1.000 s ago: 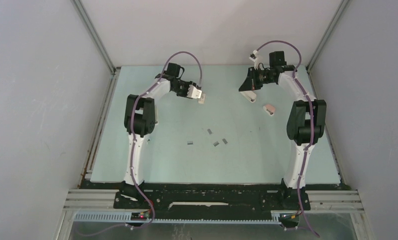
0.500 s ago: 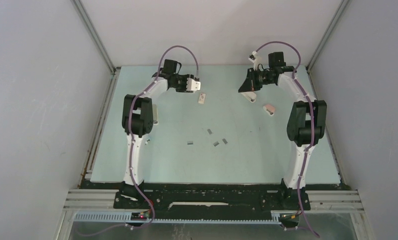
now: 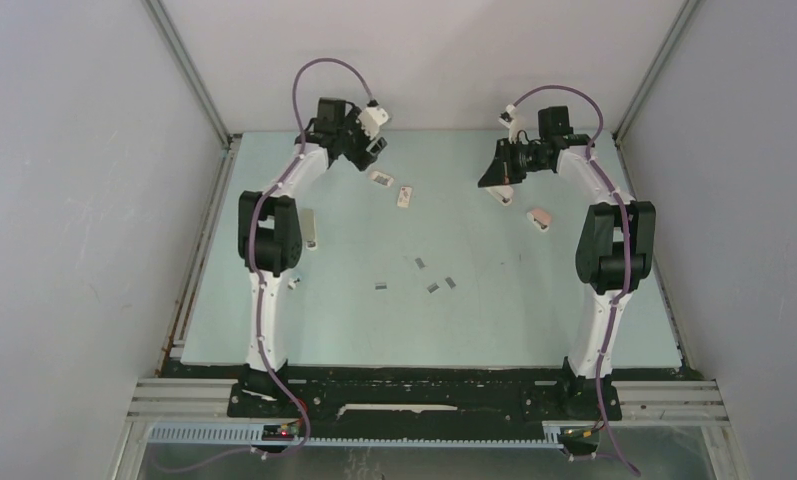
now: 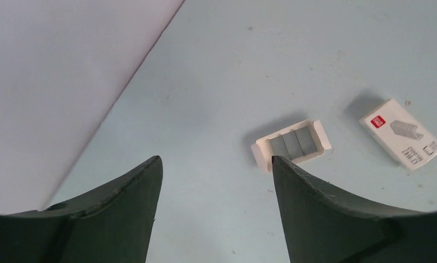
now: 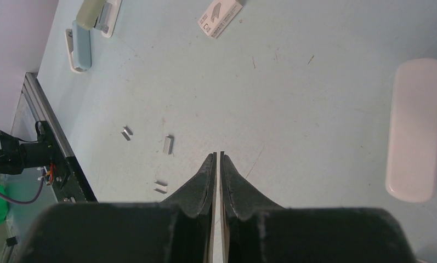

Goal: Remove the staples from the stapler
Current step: Move the staple box to the center of the board.

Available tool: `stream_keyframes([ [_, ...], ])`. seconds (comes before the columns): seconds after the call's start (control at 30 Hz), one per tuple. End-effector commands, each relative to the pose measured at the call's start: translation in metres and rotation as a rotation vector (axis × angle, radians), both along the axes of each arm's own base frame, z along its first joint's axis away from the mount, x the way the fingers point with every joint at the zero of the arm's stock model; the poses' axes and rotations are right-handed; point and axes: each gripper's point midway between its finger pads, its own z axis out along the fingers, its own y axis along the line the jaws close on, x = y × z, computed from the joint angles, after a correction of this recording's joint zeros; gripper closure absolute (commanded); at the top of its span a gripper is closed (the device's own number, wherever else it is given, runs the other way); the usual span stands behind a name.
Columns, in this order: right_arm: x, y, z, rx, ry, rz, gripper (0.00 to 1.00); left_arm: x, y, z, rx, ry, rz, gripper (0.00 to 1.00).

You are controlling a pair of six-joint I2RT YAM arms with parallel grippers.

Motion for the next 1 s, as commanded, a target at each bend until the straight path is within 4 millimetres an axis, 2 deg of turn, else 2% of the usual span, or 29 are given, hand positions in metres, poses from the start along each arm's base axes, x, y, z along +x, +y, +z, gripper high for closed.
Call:
stream_keyframes([
  [0.0,-0.002,0.002,0.031,0.004,-0.079,-0.003,0.88,-0.003,0.024,0.022,-0.134,0.168,0.296,0.20],
  [0.07,-0.002,0.002,0.030,0.003,-0.077,-0.006,0.88,-0.008,0.031,0.008,-0.127,0.235,0.339,0.22],
  [0.3,-0.004,0.004,0.030,-0.007,-0.077,-0.005,0.88,0.011,0.039,0.022,-0.167,0.222,0.448,0.16],
  [0.5,-0.005,0.005,0.025,-0.015,-0.069,-0.006,0.88,-0.001,0.041,0.025,-0.255,0.311,0.550,0.15],
  [0.57,-0.004,0.007,0.024,-0.014,-0.065,-0.003,0.88,-0.006,0.039,0.018,-0.306,0.374,0.595,0.14],
  [0.67,-0.005,0.010,0.022,-0.013,-0.062,0.003,0.88,-0.011,0.031,-0.004,-0.384,0.488,0.663,0.16],
  [0.77,-0.005,0.010,0.022,-0.014,-0.062,0.003,0.88,-0.011,0.030,-0.027,-0.431,0.561,0.746,0.24],
  [0.87,-0.005,0.008,0.023,-0.015,-0.063,-0.001,0.88,-0.006,0.032,-0.037,-0.503,0.601,0.810,0.34],
  [0.97,-0.005,0.006,0.022,-0.016,-0.062,-0.005,0.88,-0.003,0.034,-0.042,-0.532,0.612,0.844,0.38],
])
